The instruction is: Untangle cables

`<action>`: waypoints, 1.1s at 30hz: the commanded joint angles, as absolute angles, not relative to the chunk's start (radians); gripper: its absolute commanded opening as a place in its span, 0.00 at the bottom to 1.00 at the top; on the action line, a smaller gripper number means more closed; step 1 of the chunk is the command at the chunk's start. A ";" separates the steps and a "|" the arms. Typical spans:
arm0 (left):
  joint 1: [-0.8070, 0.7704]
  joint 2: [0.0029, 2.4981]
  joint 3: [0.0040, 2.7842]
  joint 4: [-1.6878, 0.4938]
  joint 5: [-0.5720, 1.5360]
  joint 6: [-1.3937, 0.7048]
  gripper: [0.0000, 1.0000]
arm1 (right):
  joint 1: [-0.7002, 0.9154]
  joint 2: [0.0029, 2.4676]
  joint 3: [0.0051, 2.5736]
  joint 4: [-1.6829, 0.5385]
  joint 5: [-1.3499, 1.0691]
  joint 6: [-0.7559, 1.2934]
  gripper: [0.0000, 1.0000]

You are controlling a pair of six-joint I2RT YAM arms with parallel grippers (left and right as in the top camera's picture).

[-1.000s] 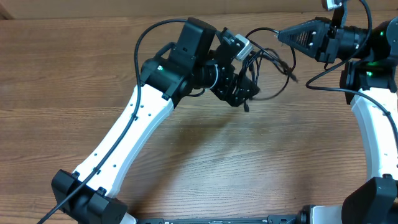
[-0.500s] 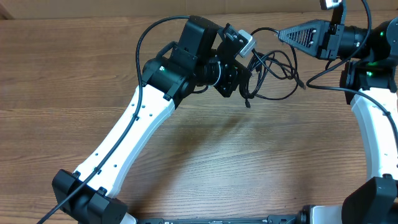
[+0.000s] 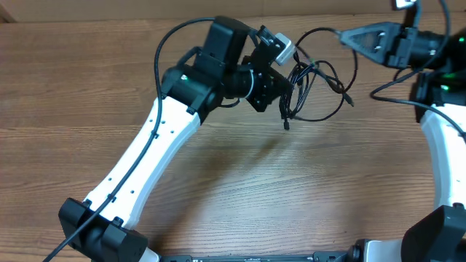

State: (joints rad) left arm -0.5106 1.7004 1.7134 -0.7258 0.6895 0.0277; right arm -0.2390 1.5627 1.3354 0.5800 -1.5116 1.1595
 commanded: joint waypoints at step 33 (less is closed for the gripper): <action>-0.318 1.574 1.718 -0.528 1.418 0.294 0.04 | -0.271 1.568 1.348 0.160 -1.569 0.574 0.77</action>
State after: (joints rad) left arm -0.3286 1.5978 1.7126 -0.5644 1.3186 0.3599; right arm -0.3096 1.5635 1.3354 0.2108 -1.5360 0.8028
